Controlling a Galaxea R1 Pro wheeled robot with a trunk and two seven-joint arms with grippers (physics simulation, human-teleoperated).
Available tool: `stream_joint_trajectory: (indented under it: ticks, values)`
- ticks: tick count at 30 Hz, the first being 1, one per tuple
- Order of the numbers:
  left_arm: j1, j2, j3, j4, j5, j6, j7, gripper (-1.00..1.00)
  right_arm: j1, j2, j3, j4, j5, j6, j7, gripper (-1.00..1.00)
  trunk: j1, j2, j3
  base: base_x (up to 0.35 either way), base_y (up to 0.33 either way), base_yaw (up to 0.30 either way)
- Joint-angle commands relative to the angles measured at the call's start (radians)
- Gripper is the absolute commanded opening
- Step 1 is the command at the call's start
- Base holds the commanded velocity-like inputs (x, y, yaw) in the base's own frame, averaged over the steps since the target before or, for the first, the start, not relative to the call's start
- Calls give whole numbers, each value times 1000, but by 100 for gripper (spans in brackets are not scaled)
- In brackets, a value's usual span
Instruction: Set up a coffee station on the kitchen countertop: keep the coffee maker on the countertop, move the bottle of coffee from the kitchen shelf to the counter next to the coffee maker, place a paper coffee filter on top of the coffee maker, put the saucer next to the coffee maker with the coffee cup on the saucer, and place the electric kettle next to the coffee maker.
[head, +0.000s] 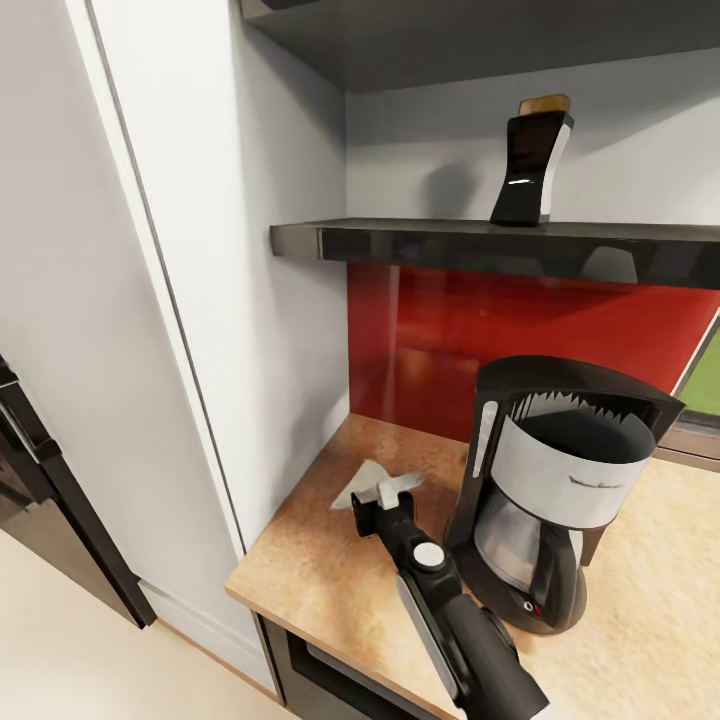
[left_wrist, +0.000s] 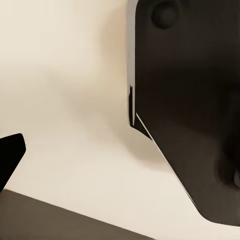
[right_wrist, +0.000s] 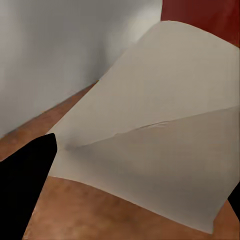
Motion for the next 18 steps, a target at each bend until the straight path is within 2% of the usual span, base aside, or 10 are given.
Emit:
stream_joint_trajectory:
  ticks: [1,9,14,18]
  values:
    - [0,3,-1,-1,-1,-3,1,100,-2,0,17,-30,0,12,-7,-100,1,-2,-2,0,0,0]
    - [0,14,-1,-1,-1,-3,1,100,-3,0,33,-97,3,73,-11,-100,1,-2,-2,0,0,0]
    - [-1,15,-1,-1,-1,-3,1,100,-3,0,34,-121,7,80,-12,-100,1,-2,-2,-5,1,0]
    - [-1,13,-1,-2,-1,-3,2,100,-3,0,34,-127,8,80,-12,-100,1,-2,-2,-164,102,0]
